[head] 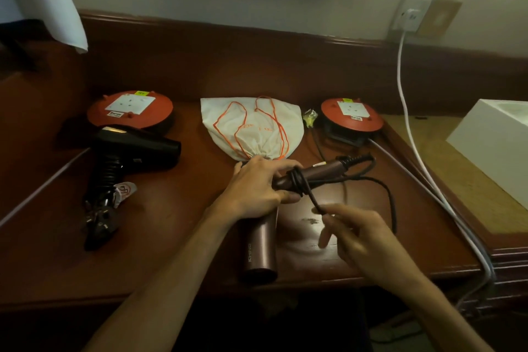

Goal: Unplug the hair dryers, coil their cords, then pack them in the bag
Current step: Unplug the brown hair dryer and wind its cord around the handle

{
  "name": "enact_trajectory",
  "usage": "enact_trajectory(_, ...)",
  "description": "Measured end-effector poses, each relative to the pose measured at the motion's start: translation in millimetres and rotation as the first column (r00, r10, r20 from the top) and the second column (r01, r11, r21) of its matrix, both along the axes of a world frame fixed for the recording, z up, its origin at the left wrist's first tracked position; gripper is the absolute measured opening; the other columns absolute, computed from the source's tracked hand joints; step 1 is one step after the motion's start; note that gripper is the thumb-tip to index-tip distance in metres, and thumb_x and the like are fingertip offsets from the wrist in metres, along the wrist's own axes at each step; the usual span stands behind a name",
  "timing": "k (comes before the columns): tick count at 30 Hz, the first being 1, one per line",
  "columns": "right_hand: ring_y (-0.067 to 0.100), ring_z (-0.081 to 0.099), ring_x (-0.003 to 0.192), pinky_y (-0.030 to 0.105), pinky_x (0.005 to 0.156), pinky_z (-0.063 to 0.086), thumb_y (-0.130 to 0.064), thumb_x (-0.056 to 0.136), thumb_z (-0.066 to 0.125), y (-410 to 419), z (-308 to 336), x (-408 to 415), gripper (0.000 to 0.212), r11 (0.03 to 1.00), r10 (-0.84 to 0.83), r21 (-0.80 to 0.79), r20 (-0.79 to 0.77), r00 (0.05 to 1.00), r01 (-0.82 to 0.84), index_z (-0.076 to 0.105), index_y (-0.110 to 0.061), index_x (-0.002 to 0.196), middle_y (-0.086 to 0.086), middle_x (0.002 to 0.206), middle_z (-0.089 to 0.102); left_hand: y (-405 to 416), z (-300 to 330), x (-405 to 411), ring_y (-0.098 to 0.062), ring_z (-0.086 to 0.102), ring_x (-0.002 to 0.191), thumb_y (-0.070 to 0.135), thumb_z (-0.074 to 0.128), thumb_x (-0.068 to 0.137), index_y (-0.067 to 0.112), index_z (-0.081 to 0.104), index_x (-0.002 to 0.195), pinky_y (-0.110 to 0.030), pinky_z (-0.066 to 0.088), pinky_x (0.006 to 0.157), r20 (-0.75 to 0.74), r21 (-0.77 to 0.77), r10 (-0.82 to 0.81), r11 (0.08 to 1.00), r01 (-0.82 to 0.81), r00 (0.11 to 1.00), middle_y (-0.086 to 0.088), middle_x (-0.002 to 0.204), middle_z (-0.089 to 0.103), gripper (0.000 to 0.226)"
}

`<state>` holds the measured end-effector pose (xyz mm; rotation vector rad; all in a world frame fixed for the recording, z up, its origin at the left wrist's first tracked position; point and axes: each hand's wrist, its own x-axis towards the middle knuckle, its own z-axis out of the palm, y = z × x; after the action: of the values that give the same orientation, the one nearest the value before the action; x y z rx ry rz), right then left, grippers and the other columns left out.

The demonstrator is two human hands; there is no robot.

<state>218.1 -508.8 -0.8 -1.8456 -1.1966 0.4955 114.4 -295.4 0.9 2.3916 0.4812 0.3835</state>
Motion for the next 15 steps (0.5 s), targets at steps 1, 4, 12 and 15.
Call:
enact_trajectory(1, 0.006, 0.048, 0.041, 0.016, 0.044, 0.037, -0.010, 0.103, 0.054, 0, -5, 0, 0.022, 1.000, -0.003, -0.014, 0.023, 1.000, 0.003, 0.071, -0.021, 0.110, 0.012, 0.075, 0.071, 0, 0, 0, -0.011, 0.043, 0.108, 0.041, 0.083, 0.080, 0.049, 0.061, 0.130, -0.058, 0.035, 0.110, -0.007, -0.004, -0.003, 1.000, 0.003, 1.000, 0.030, 0.088, 0.051, 0.055)
enact_trajectory(4, 0.005, 0.054, 0.048, 0.014, 0.050, 0.039, -0.013, 0.102, 0.057, 4, -13, 16, 0.020, 0.989, 0.010, -0.147, 0.113, 0.994, 0.007, 0.074, -0.023, 0.102, 0.004, 0.066, 0.067, -2, 0, 0, -0.011, 0.045, 0.108, 0.041, 0.083, 0.080, 0.048, 0.061, 0.130, -0.058, 0.034, 0.111, -0.022, 0.010, -0.023, 1.000, 0.023, 1.000, 0.027, 0.090, 0.052, 0.055)
enact_trajectory(12, 0.004, 0.061, 0.072, 0.027, 0.071, 0.055, -0.025, 0.100, 0.061, 38, -23, 74, 0.012, 0.916, 0.182, -0.390, 0.204, 0.962, -0.090, 0.069, -0.020, 0.093, -0.011, 0.082, 0.063, -4, 3, -11, -0.007, 0.034, 0.111, 0.042, 0.083, 0.081, 0.051, 0.059, 0.132, -0.049, 0.021, 0.117, -0.068, -0.026, -0.097, 0.995, 0.095, 0.993, 0.019, 0.106, 0.050, 0.057)
enact_trajectory(15, 0.002, 0.046, 0.050, 0.019, 0.052, 0.038, -0.010, 0.090, 0.069, 59, -12, 95, 0.018, 0.868, 0.324, -0.446, 0.177, 0.929, -0.217, 0.067, -0.005, 0.073, -0.005, 0.060, 0.055, -6, 3, -10, -0.007, 0.034, 0.121, 0.047, 0.081, 0.081, 0.055, 0.056, 0.134, -0.050, 0.005, 0.123, -0.176, 0.039, -0.161, 0.985, 0.171, 0.971, 0.011, 0.117, 0.049, 0.059)
